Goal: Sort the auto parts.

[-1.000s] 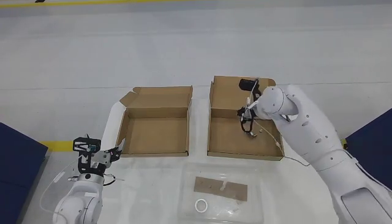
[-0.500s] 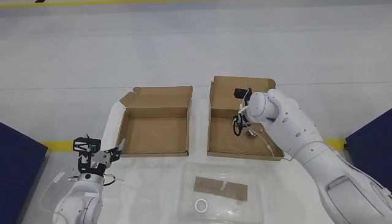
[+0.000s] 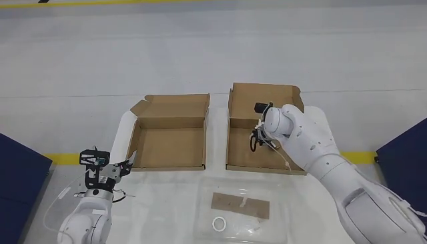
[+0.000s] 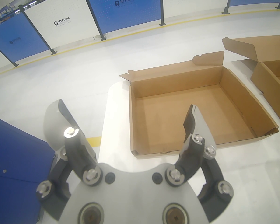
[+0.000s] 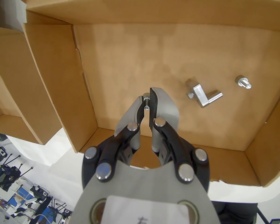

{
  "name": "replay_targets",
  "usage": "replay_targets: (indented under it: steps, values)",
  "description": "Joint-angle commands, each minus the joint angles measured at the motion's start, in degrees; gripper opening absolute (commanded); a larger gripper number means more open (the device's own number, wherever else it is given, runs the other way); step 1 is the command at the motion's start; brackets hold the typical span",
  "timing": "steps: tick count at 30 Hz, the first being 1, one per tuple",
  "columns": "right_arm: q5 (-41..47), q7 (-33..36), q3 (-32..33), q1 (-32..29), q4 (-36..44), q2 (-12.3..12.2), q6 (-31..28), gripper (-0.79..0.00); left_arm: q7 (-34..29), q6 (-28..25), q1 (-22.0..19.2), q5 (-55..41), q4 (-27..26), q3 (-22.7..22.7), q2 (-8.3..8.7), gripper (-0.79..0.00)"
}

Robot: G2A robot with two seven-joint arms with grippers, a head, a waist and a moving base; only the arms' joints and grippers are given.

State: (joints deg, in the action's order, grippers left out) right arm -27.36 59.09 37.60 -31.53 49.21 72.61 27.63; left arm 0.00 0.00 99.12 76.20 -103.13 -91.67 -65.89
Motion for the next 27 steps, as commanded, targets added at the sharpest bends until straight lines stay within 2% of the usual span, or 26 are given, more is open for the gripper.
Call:
replay_targets:
  steps: [1,17,22,27]
  values:
    - [0.7,-1.1,-0.2,0.2,-1.8,0.6,-0.3,-0.785,0.0,0.0,0.0,0.0,0.0,0.0,0.00,0.000]
    - [2.7,-5.0,-2.2,2.3,-12.0,5.2,-1.4,-0.785,0.0,0.0,0.0,0.0,0.0,0.0,0.00,0.000]
    - [2.7,-5.5,-2.4,2.8,-13.9,6.2,-1.7,-0.680,0.0,0.0,0.0,0.0,0.0,0.0,0.00,0.000]
    - [2.5,-5.6,-2.5,3.2,-15.2,7.0,-2.2,-0.650,0.0,0.0,0.0,0.0,0.0,0.0,0.00,0.000]
